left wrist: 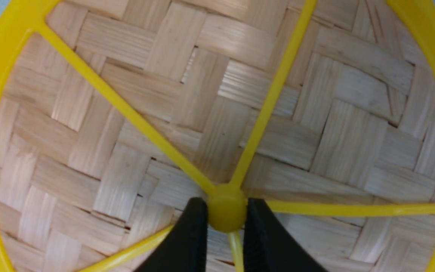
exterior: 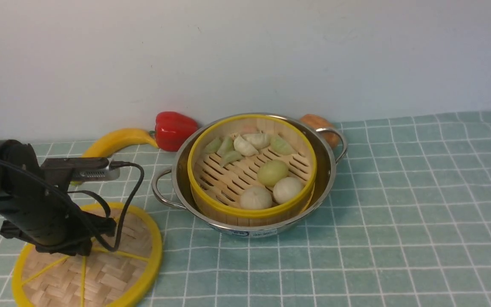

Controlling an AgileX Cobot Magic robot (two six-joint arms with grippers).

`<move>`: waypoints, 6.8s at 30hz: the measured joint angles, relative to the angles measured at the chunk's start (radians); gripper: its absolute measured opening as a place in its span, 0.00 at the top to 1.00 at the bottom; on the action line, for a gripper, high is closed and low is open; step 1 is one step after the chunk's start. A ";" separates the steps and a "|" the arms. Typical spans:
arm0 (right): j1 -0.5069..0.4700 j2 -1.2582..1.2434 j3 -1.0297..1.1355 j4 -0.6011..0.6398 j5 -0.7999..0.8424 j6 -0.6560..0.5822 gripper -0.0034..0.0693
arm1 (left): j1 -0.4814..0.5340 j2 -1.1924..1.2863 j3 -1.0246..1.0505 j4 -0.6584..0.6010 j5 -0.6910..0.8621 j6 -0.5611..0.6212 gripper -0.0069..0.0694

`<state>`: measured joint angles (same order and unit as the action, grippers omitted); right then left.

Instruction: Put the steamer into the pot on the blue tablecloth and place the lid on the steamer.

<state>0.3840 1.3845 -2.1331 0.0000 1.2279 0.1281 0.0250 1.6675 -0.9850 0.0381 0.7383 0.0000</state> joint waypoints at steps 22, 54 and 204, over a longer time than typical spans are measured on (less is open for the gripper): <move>0.000 -0.180 0.289 -0.136 0.008 0.095 0.45 | -0.420 0.214 -0.861 0.060 0.431 0.085 0.77; 0.000 -0.208 0.289 -0.084 0.006 0.099 0.45 | -0.548 0.594 -1.154 0.129 0.485 0.045 0.77; 0.000 -1.182 1.495 -0.053 -0.217 0.317 0.64 | -0.127 -1.668 0.992 0.000 -0.701 0.087 0.83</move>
<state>0.3840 0.2020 -0.6385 -0.0533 1.0105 0.4454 -0.1024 -0.0005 0.0072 0.0386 0.0378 0.0873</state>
